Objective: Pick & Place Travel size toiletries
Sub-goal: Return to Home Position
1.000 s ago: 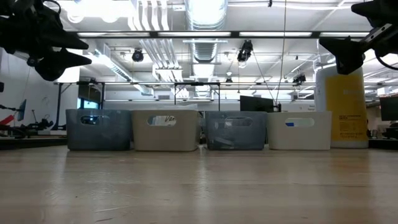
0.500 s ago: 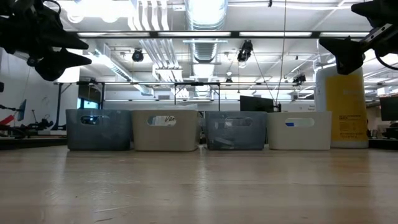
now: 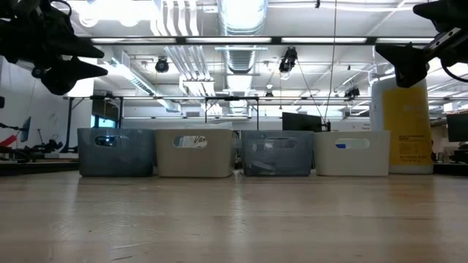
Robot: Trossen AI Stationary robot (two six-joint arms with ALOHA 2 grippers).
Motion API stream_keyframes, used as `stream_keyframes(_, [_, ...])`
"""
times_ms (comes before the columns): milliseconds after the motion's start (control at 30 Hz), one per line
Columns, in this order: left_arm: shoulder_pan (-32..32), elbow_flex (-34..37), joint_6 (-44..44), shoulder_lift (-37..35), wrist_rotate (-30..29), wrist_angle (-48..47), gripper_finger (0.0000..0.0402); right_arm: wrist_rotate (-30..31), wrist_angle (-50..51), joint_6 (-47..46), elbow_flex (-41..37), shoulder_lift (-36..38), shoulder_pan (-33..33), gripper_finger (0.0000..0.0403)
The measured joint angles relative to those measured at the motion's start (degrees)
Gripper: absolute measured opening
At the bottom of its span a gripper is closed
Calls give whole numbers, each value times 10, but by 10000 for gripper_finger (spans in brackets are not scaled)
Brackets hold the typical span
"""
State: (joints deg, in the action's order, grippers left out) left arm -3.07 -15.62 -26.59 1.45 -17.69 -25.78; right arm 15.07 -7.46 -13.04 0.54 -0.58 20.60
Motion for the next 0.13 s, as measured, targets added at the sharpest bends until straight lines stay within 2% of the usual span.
stream_keyframes(133, [0,0,0,0,0,0,209,0,0,0,0,0,0,364])
